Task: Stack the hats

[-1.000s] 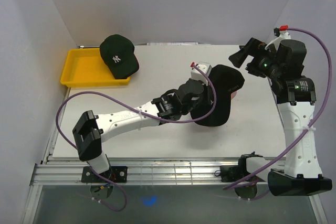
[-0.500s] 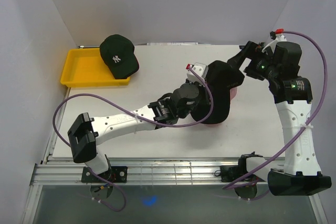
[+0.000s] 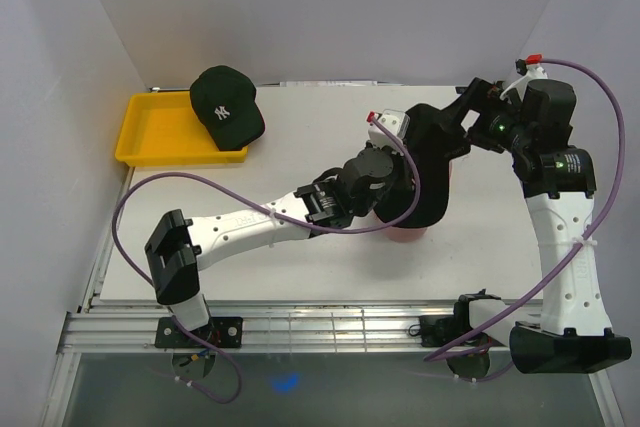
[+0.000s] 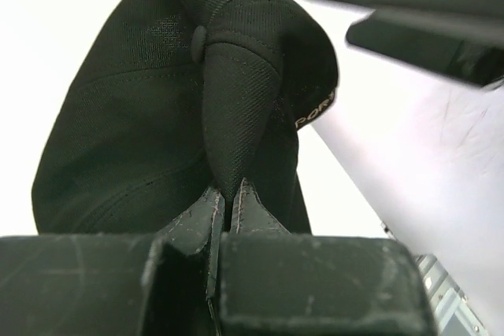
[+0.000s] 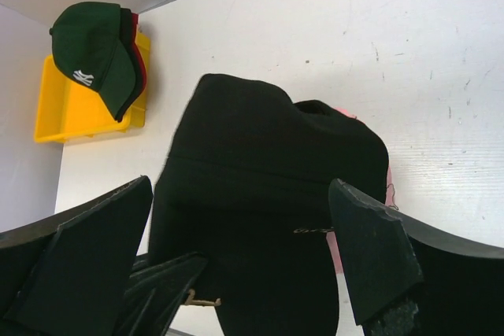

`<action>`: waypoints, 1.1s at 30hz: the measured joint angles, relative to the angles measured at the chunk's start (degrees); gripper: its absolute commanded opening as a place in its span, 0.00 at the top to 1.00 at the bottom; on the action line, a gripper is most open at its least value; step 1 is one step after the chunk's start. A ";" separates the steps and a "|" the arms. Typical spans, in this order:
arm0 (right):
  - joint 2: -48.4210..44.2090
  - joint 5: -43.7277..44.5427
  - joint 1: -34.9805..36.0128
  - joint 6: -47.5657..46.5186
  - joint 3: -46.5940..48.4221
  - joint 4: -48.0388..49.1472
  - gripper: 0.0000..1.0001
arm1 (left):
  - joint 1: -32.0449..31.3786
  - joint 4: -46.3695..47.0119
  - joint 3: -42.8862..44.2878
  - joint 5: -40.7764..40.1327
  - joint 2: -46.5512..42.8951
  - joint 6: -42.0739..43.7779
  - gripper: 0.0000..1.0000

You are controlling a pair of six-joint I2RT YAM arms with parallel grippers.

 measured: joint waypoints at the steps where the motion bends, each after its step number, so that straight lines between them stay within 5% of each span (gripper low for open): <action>1: -0.04 0.00 0.00 0.00 0.00 -0.02 0.02 | 0.00 -0.48 -0.02 0.28 0.39 -0.39 1.00; 33: -1.42 -0.39 0.00 -0.68 -11.26 3.39 0.06 | 0.04 5.68 -13.20 8.00 -1.42 -7.78 1.00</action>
